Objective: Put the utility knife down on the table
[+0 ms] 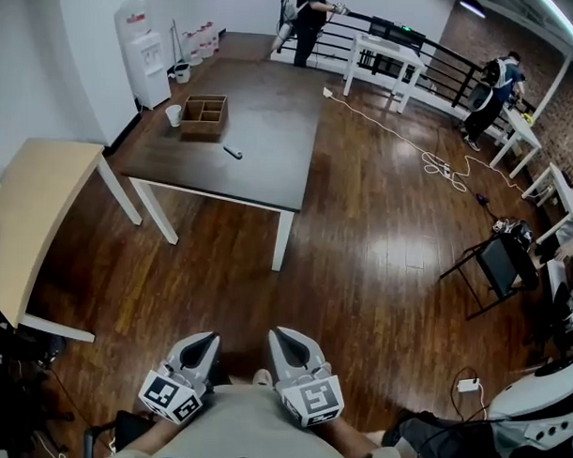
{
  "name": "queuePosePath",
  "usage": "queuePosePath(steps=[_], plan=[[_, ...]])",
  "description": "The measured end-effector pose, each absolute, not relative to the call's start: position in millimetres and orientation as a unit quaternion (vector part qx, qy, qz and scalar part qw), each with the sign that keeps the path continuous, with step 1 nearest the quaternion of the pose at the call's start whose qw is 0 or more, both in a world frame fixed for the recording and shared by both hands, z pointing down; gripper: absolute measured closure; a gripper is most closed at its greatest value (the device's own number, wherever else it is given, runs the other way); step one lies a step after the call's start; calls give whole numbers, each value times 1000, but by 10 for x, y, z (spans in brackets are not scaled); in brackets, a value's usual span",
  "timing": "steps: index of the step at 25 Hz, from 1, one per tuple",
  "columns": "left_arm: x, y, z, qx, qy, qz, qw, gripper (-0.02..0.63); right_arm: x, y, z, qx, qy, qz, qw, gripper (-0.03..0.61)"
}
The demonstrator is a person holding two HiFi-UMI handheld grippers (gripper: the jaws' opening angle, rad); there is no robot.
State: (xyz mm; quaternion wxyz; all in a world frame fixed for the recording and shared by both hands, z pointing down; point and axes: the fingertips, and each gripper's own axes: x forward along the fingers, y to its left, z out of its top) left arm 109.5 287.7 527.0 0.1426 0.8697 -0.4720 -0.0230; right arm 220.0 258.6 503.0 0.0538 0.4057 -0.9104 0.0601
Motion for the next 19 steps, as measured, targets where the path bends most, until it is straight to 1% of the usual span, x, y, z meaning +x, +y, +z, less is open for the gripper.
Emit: queuePosePath(steps=[11,19], plan=[[1027,2822,5270,872,-466,-31,147,612,2114,2572,5040,407,-909,66,54,580],[833,2747,5258,871,-468,-35,145,612,1977,2473,5069,414,-906,64,55,580]])
